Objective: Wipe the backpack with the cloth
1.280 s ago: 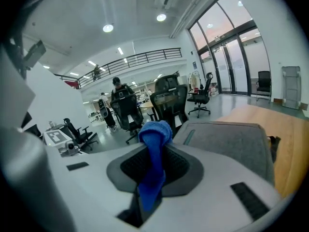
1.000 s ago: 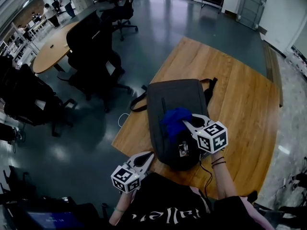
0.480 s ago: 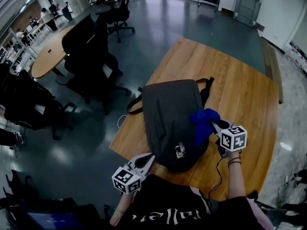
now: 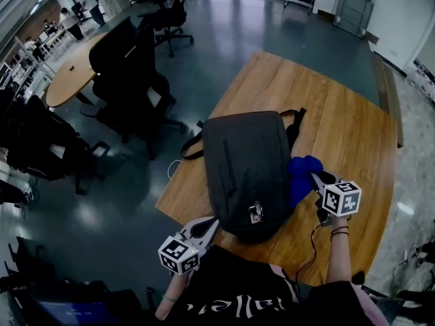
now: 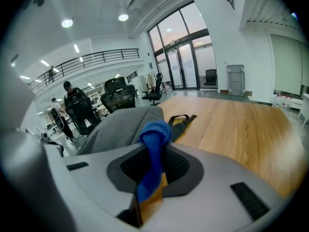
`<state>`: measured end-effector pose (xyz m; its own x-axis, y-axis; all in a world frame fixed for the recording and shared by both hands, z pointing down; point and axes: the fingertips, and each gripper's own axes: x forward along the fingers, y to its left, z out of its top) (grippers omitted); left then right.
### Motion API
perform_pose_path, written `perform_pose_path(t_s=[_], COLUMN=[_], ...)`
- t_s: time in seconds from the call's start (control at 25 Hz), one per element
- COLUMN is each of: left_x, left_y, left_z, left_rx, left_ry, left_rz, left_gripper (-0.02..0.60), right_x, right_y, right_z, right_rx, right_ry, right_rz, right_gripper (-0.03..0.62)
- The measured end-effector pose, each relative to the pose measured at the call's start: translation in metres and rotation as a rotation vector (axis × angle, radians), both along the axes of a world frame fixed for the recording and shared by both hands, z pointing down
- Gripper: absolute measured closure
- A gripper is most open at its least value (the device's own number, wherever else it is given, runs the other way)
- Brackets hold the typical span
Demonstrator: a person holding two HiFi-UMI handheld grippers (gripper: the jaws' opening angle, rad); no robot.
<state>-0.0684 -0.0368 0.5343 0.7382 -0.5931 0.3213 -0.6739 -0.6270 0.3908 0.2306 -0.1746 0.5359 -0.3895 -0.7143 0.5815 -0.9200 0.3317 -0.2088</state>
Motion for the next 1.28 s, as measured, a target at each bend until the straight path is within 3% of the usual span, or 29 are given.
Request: perform_pose_path(t_s=[0.2, 0.44, 0.64, 0.8, 1.0, 1.28], left_x=[0.001, -0.003, -0.011, -0.02, -0.029, -0.028], left_y=[0.0, -0.002, -0.002, -0.005, -0.004, -0.01], left_z=[0.001, 0.004, 0.002, 0.0, 0.004, 0.006], left_rx=[0.0, -0.001, -0.001, -0.001, -0.005, -0.004], left_ry=[0.01, 0.021, 0.034, 0.031, 0.042, 0.043], left_rz=[0.003, -0.001, -0.02, -0.046, -0.055, -0.038], left_gripper=[0.583, 0.583, 0.583, 0.583, 0.583, 0.583], right_x=[-0.064, -0.188, -0.294, -0.35, -0.347, -0.259], right_y=[-0.017, -0.036, -0.041, -0.048, -0.064, -0.085], right_z=[-0.062, -0.113, -0.114, -0.09, -0.053, -0.062], right_rx=[0.116, 0.212, 0.196, 0.125, 0.059, 0.081], right_ry=[-0.03, -0.124, -0.181, -0.222, -0.147, -0.192], right_rz=[-0.131, -0.339, -0.482, -0.544, -0.518, -0.355], right_gripper=[0.539, 0.539, 0.539, 0.539, 0.539, 0.54])
